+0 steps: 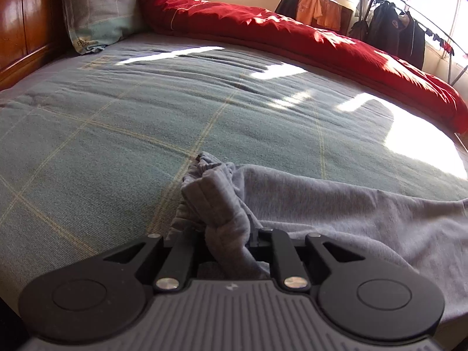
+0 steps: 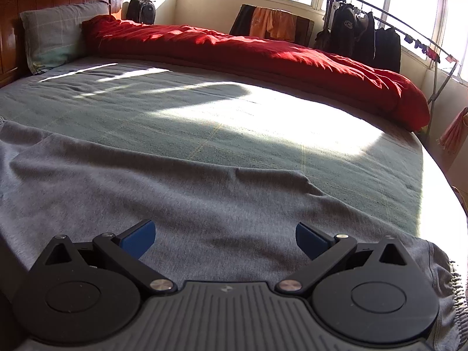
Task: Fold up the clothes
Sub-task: 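Lift the grey cuff with the left gripper, lay it onto the pants, open, then raise the open left gripper above the folded sweatpants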
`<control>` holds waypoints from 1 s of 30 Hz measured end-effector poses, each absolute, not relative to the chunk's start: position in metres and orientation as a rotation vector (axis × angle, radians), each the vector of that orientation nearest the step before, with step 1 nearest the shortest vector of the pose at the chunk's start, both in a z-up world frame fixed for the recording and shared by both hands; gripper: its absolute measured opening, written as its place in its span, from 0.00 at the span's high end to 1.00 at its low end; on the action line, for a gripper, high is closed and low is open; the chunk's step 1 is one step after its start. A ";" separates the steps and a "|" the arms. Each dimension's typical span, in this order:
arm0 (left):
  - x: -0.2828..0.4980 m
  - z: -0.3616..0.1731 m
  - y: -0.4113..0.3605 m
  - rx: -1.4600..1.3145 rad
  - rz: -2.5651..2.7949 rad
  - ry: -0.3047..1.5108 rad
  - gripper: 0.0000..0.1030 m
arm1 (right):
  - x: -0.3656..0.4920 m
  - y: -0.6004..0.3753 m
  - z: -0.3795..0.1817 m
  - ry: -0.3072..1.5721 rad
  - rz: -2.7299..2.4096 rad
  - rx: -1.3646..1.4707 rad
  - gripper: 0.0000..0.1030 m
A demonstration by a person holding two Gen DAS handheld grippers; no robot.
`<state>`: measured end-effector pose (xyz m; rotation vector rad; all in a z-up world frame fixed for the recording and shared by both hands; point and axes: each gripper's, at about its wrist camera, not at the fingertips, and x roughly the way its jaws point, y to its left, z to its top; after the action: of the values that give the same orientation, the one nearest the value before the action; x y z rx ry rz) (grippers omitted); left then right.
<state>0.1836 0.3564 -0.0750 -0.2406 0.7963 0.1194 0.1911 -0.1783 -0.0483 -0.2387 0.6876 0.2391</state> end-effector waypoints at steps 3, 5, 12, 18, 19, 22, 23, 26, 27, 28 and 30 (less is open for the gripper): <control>0.179 -0.077 0.364 -0.283 0.111 0.792 0.83 | 0.192 -0.170 -0.050 0.697 0.252 -0.256 0.00; 0.175 -0.078 0.368 -0.295 0.111 0.786 0.81 | 0.192 -0.165 -0.051 0.699 0.255 -0.271 0.00; 0.161 -0.053 0.386 -0.369 0.180 0.716 0.58 | 0.195 -0.155 -0.051 0.705 0.267 -0.293 0.00; 0.144 -0.029 0.354 -0.310 0.092 0.690 0.53 | 0.197 -0.150 -0.049 0.706 0.295 -0.274 0.00; 0.142 -0.028 0.344 -0.301 0.052 0.689 0.51 | 0.197 -0.149 -0.049 0.708 0.300 -0.269 0.00; 0.145 -0.035 0.320 -0.312 -0.049 0.713 0.50 | 0.197 -0.145 -0.049 0.712 0.317 -0.259 0.00; 0.149 -0.040 0.313 -0.320 -0.082 0.730 0.50 | 0.196 -0.144 -0.049 0.711 0.324 -0.261 0.00; 0.158 -0.063 0.291 -0.297 -0.102 0.819 0.50 | 0.192 -0.140 -0.047 0.706 0.339 -0.269 0.00; 0.157 -0.071 0.287 -0.278 -0.088 0.850 0.50 | 0.192 -0.140 -0.047 0.705 0.338 -0.270 0.00; 0.156 -0.078 0.284 -0.257 -0.070 0.881 0.50 | 0.192 -0.141 -0.047 0.705 0.335 -0.270 0.00; 0.148 -0.089 0.281 -0.217 -0.040 0.926 0.50 | 0.192 -0.143 -0.047 0.704 0.330 -0.270 0.00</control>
<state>0.1483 0.2810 -0.0895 -0.2167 0.9260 -0.0401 0.1918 -0.1430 -0.0468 -0.2702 0.7045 0.3305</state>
